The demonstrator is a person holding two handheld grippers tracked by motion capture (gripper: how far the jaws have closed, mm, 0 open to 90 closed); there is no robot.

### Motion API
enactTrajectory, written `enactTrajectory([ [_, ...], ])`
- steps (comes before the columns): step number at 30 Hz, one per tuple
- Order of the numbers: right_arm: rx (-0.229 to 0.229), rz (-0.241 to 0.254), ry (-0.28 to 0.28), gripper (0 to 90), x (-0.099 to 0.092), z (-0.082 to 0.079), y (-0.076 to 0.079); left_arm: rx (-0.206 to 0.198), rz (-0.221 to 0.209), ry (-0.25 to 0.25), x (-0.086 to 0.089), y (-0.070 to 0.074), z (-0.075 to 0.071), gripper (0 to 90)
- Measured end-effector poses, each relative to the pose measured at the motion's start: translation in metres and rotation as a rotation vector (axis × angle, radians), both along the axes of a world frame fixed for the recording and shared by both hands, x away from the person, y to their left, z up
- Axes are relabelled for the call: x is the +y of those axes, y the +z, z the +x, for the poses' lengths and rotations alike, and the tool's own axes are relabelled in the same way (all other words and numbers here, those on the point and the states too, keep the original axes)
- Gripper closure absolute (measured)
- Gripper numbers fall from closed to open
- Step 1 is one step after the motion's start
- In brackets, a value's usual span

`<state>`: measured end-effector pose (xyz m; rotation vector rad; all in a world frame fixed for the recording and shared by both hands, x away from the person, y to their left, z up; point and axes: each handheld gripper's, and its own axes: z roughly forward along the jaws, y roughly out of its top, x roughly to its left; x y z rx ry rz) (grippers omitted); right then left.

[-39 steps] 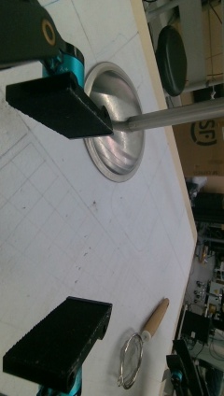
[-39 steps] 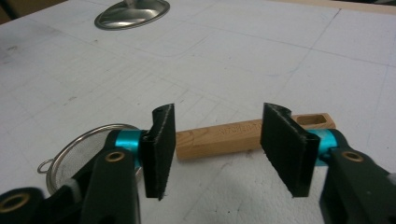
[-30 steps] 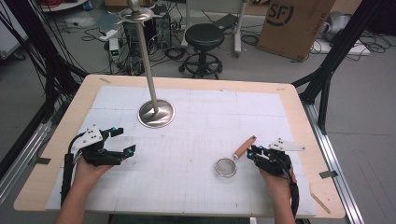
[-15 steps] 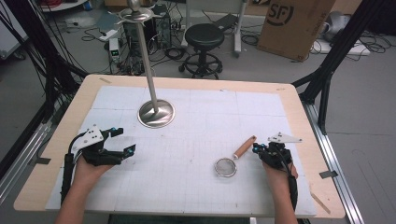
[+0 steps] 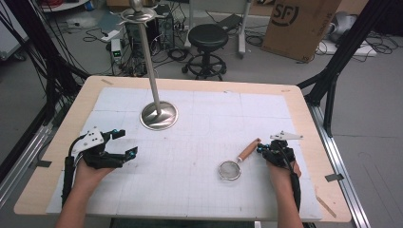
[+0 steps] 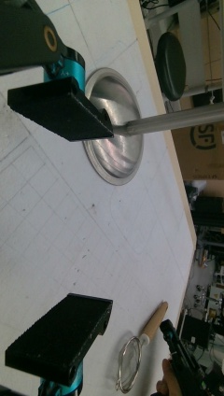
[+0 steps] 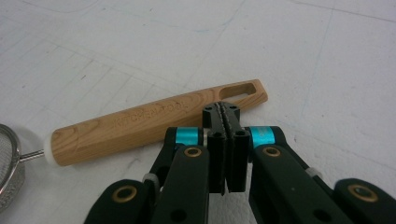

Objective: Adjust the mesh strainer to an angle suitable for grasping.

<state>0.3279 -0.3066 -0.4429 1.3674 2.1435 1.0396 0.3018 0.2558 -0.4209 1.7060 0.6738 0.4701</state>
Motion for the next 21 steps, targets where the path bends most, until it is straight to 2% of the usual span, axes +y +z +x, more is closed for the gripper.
enactTrajectory([
  [15, 0.007, -0.018, 0.023, 89.2, 0.015, 0.014, 0.000, -0.001, -0.002, -0.007, -0.002, 0.001, 0.000, 15.9],
  [21, 0.018, -0.021, 0.047, 89.3, 0.029, 0.022, 0.000, 0.000, -0.003, -0.005, -0.002, 0.001, 0.001, 15.9],
])
